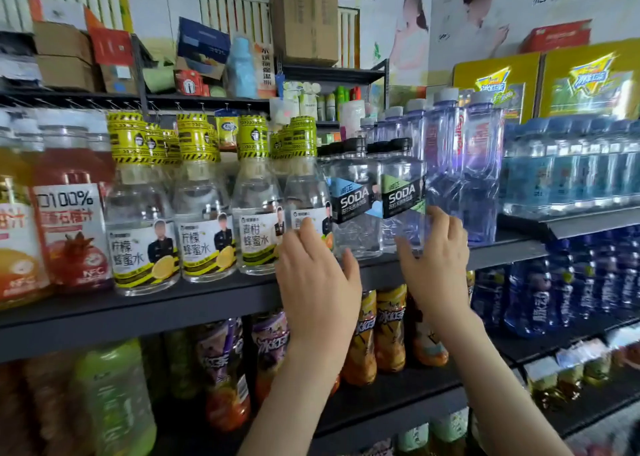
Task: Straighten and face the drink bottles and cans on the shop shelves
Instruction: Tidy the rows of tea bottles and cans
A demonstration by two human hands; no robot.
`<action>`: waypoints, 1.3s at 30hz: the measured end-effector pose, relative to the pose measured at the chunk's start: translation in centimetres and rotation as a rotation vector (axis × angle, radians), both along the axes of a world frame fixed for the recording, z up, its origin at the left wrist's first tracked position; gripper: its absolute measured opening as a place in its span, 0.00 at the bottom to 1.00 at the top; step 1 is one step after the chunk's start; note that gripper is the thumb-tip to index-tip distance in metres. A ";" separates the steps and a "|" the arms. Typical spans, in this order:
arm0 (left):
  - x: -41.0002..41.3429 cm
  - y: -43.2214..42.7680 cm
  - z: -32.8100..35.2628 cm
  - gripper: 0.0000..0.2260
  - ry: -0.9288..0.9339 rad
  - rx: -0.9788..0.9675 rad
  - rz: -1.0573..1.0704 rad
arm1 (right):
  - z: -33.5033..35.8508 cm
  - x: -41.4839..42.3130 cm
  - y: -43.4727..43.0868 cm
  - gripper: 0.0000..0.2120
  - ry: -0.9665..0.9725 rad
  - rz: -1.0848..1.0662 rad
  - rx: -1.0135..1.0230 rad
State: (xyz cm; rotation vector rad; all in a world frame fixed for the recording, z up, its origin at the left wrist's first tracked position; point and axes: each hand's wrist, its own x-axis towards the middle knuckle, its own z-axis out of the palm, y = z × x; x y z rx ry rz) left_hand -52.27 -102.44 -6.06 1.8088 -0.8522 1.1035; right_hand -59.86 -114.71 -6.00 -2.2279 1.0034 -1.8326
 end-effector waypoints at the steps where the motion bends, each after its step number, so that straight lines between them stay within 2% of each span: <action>1: -0.5 -1.1 0.1 0.25 0.037 0.036 0.011 | -0.1 -0.3 -0.7 0.26 0.008 0.004 -0.004; 5: -2.2 -5.5 0.3 0.30 0.197 0.090 0.099 | -0.7 -1.0 -2.9 0.27 0.051 0.054 -0.108; 8: -3.3 -8.2 0.6 0.35 0.287 0.059 0.210 | -1.0 -1.6 -4.5 0.25 0.120 0.119 -0.220; 10: -3.8 -9.4 0.8 0.37 0.346 0.023 0.262 | -1.1 -2.0 -5.5 0.24 0.168 0.188 -0.216; 16: -4.4 -10.6 1.4 0.38 0.433 -0.016 0.335 | -0.2 -2.3 -6.6 0.16 0.202 0.319 -0.190; 21: -4.8 -10.8 1.3 0.37 0.476 -0.003 0.354 | -0.1 -2.2 -7.1 0.20 0.144 0.285 -0.244; 24: -4.9 -10.7 1.0 0.37 0.432 -0.020 0.391 | 0.0 -2.7 -7.4 0.18 0.114 0.346 -0.347; 27: -5.5 -11.5 0.4 0.40 0.271 -0.033 0.424 | -0.2 -4.2 -8.4 0.11 0.076 0.400 -0.394; 30: -6.8 -13.2 0.2 0.39 0.136 -0.066 0.388 | -0.2 -6.3 -10.5 0.12 0.022 0.401 -0.404; 35: -11.4 -17.2 -0.2 0.26 -0.076 -0.094 0.106 | -0.5 -10.1 -14.5 0.12 -0.035 0.339 -0.342; 39: -14.7 -20.8 -0.9 0.19 -0.145 -0.079 -0.139 | -0.8 -13.1 -17.9 0.12 -0.081 0.304 -0.213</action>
